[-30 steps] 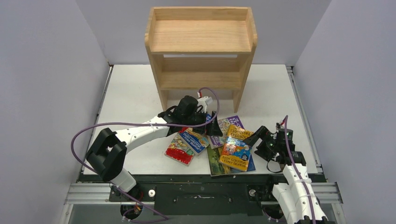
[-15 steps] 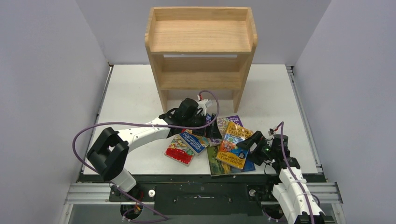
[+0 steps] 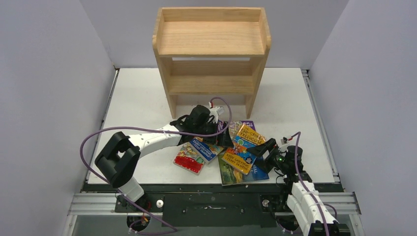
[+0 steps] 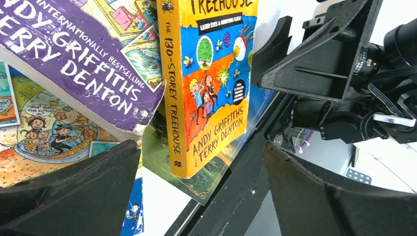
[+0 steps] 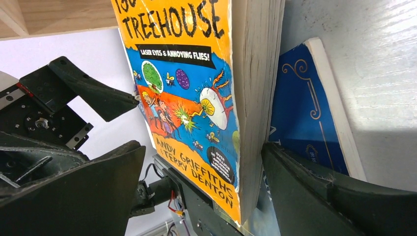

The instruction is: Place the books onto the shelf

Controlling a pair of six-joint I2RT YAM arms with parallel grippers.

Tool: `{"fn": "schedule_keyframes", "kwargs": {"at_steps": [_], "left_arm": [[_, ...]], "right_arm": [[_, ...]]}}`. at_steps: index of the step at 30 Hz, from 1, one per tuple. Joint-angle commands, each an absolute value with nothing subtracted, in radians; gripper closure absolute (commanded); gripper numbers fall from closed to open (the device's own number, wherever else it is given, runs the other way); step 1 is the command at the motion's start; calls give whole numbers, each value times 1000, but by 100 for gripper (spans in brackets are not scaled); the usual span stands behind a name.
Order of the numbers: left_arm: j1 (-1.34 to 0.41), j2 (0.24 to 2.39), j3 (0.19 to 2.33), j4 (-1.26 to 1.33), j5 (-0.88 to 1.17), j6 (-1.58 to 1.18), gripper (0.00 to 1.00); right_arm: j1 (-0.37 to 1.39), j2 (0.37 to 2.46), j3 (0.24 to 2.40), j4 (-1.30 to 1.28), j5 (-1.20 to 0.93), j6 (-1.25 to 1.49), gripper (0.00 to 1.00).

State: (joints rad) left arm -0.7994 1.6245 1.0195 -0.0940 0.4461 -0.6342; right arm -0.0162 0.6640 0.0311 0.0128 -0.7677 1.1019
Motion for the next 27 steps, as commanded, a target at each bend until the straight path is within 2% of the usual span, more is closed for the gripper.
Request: {"fn": "schedule_keyframes", "kwargs": {"at_steps": [1, 7, 12, 27], "left_arm": [[-813, 1643, 1023, -27, 413, -600, 3], [-909, 1622, 1150, -162, 183, -460, 1], [-917, 1665, 1222, -174, 171, -437, 1], [-829, 1904, 1343, -94, 500, -370, 0]], "right_arm": [[-6, 708, 32, 47, -728, 1052, 8], [-6, 727, 74, -36, -684, 987, 10], [-6, 707, 70, -34, -665, 1001, 10], [-8, 708, 71, -28, -661, 1002, 10]]}}
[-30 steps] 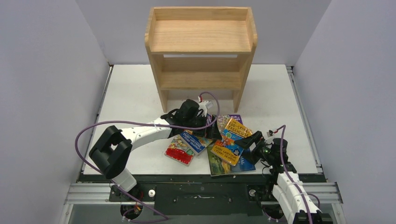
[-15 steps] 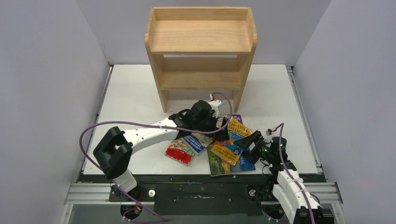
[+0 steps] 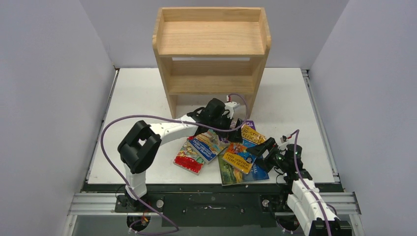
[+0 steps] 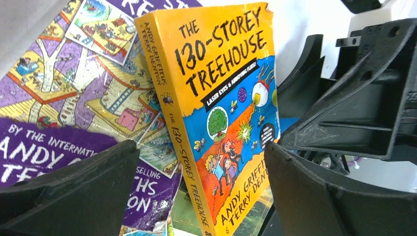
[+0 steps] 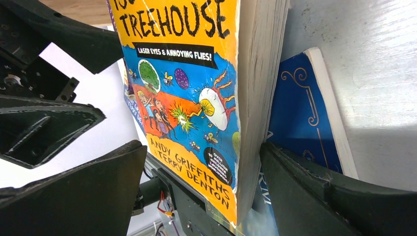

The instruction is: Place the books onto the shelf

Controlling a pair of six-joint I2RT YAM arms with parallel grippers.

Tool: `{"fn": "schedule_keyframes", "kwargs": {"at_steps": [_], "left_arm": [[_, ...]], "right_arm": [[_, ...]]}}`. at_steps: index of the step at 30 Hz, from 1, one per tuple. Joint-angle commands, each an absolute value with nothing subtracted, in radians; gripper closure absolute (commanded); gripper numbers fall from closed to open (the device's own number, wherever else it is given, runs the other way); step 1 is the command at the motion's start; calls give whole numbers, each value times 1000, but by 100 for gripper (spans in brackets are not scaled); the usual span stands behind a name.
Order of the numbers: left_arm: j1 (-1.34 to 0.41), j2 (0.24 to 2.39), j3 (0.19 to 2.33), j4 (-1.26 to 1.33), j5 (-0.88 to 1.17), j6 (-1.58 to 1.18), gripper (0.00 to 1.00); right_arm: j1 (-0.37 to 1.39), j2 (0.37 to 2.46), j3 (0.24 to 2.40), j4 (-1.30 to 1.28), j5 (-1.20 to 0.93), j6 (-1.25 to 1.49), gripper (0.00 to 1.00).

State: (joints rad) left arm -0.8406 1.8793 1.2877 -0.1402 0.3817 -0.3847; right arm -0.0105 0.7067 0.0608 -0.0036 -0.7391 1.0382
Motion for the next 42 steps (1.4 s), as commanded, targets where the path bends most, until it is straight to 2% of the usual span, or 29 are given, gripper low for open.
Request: {"fn": "schedule_keyframes", "kwargs": {"at_steps": [1, 4, 11, 14, 18, 23, 30, 36, 39, 42], "left_arm": [[-833, 1915, 1349, -94, 518, -378, 0], [-840, 1948, 1358, -96, 569, -411, 9], [-839, 1965, 1310, -29, 686, -509, 15], [-839, 1955, 1280, 77, 730, -577, 17], [-841, 1954, 1258, 159, 756, -638, 26], [-842, 1965, 1253, 168, 738, -645, 52], [-840, 1940, 1251, 126, 701, -633, 100], [-823, 1737, 1209, 28, 605, -621, 100], [-799, 1573, 1177, -61, 508, -617, 100], [-760, 1429, 1128, -78, 405, -647, 100]], "right_arm": [[-8, 711, 68, -22, -662, 1004, 10], [-8, 725, 69, -8, -662, 1007, 10], [-8, 755, 74, 45, -663, 1017, 10], [-6, 774, 74, 61, -666, 1017, 10], [-6, 787, 77, 72, -667, 1015, 10], [-6, 784, 78, 69, -668, 1014, 10], [-6, 765, 97, 35, -674, 1000, 10], [-13, 727, 315, -269, -588, 829, 10], [-13, 708, 511, -460, -401, 701, 10], [-14, 704, 682, -545, -245, 623, 10]]}}
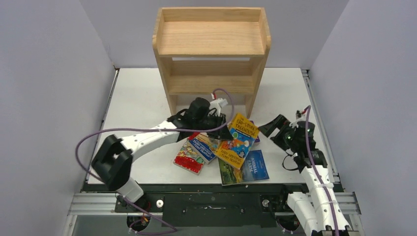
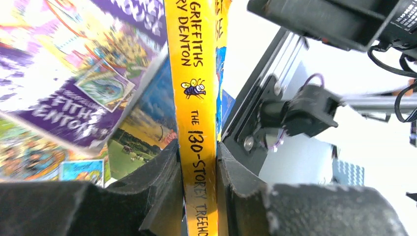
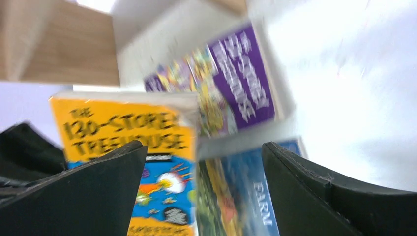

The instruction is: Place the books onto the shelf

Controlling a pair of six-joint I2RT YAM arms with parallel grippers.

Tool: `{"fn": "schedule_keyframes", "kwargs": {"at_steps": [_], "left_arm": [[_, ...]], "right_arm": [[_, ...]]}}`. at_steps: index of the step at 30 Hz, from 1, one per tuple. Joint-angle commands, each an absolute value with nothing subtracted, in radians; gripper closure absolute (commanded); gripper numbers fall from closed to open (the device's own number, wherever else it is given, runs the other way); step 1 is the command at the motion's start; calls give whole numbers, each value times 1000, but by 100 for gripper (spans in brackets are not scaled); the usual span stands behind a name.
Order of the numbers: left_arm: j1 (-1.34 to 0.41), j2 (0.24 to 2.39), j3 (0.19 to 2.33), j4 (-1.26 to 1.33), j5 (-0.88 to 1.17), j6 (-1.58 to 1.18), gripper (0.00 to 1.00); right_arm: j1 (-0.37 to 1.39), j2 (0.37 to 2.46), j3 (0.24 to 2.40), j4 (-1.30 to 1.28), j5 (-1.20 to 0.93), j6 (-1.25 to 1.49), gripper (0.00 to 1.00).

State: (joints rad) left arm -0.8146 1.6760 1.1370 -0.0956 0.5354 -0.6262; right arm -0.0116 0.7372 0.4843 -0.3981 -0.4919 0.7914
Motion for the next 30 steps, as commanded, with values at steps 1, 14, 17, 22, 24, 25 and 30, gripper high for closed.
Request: {"fn": "schedule_keyframes", "kwargs": {"at_steps": [1, 14, 17, 22, 24, 25, 30], "left_arm": [[-748, 1379, 1112, -75, 370, -658, 100], [-731, 908, 675, 547, -324, -908, 100], [-734, 915, 621, 696, -407, -968, 100], [-759, 975, 579, 851, -522, -1067, 100], [-773, 983, 597, 834, -554, -1072, 100], [-779, 983, 602, 832, -568, -1074, 100], [-782, 983, 570, 931, -648, -1071, 100]], "right_arm": [[-13, 711, 717, -556, -216, 610, 10], [-6, 865, 812, -296, -252, 506, 10], [-6, 933, 812, -188, -249, 538, 10], [-13, 1052, 790, 27, -221, 693, 10], [-26, 1119, 800, 99, -244, 748, 10], [-33, 1154, 803, 139, -261, 777, 10], [-99, 1336, 815, 365, -403, 926, 10]]}}
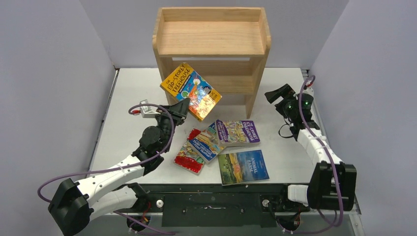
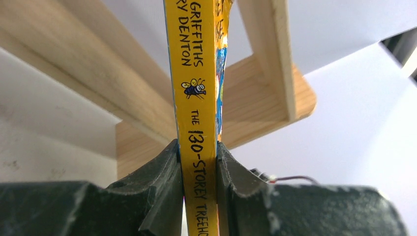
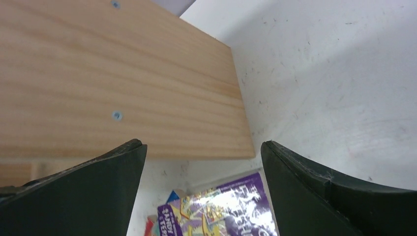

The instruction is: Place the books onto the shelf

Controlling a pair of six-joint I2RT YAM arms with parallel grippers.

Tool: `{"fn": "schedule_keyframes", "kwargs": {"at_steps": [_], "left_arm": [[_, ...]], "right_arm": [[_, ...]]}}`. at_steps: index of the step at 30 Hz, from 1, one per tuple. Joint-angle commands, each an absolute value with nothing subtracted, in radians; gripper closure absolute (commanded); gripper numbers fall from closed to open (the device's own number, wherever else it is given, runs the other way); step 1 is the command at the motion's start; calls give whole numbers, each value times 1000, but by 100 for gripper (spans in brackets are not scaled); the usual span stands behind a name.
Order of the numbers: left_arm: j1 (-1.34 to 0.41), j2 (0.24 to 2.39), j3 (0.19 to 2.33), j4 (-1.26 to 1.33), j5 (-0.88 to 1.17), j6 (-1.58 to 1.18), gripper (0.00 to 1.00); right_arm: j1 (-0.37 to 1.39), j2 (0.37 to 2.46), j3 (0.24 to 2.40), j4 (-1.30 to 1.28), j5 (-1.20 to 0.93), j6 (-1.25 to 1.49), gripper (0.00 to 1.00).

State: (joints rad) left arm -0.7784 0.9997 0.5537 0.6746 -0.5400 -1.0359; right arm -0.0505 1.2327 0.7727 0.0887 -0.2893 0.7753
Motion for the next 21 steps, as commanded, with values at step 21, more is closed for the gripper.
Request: {"fn": "schedule_keyframes", "kwargs": {"at_steps": [21], "left_arm": [[-731, 920, 501, 816, -842, -1187, 100]], "right_arm": [[183, 1589, 777, 766, -526, 1213, 10]]}}
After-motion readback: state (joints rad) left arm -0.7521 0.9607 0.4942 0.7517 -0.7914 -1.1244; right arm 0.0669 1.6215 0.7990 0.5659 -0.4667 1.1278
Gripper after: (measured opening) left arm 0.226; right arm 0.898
